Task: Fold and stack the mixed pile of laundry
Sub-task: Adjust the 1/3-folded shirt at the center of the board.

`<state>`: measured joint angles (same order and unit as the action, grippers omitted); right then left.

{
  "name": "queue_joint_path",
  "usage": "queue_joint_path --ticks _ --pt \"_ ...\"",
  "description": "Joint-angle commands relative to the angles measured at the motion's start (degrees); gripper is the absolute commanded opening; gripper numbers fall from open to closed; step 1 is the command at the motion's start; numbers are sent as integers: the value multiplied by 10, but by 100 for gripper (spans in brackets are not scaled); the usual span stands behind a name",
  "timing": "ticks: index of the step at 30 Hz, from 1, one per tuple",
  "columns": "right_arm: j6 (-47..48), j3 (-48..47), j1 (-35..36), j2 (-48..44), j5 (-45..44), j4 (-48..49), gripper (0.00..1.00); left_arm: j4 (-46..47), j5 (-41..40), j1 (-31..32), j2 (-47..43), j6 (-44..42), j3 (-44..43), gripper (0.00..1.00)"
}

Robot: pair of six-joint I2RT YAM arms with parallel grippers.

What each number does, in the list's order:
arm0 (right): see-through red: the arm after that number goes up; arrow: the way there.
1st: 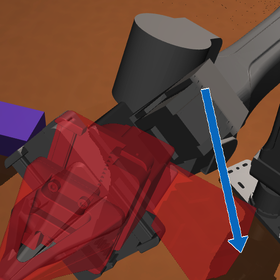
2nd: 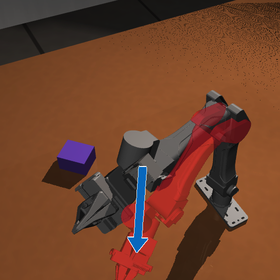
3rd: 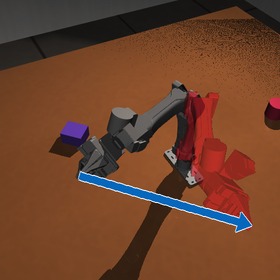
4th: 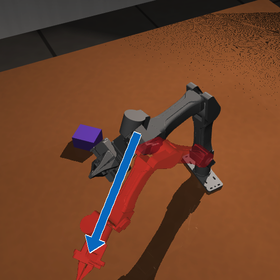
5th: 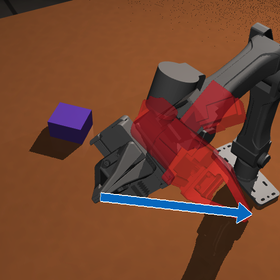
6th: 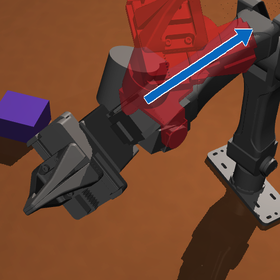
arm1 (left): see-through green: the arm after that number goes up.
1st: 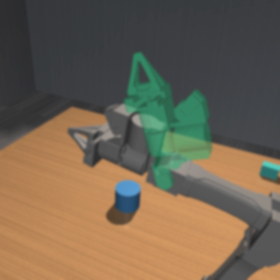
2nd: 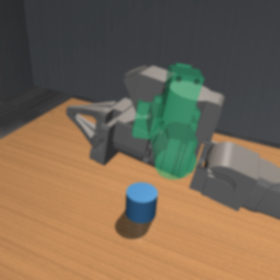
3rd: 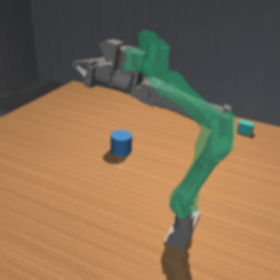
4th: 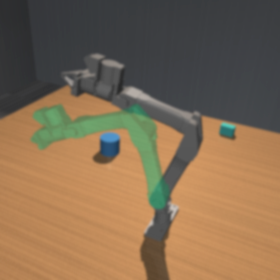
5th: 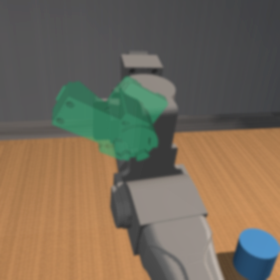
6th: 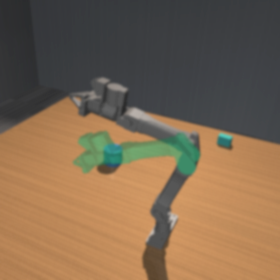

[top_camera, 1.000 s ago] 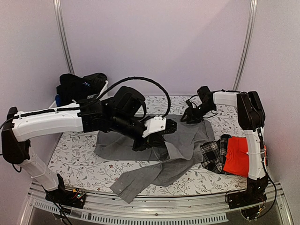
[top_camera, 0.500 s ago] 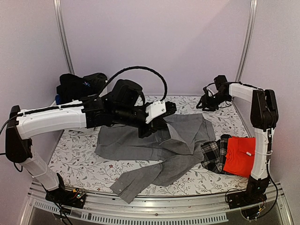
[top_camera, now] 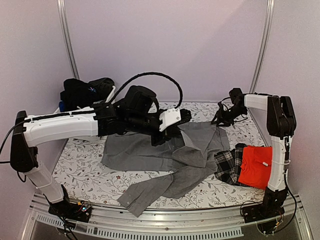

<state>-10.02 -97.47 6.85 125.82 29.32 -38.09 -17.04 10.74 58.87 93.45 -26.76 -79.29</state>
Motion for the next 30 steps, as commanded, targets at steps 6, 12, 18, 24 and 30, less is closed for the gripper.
queue_joint_path --ticks 6,12,18,24,30 --pt "10 -54 2 72 -11 -12 37 16 -14 -9 27 -22 -38 0" --pt "0 -66 2 83 -12 -35 47 13 -17 -11 40 -29 -48 0" --pt "-16 -24 2 37 -34 -29 48 14 -19 -14 46 -30 -55 0" --pt "-13 -33 7 44 -19 -65 41 13 -15 -16 54 -35 -62 0" --pt "-42 18 10 -19 -27 -40 43 11 -15 -16 57 -33 -65 0"
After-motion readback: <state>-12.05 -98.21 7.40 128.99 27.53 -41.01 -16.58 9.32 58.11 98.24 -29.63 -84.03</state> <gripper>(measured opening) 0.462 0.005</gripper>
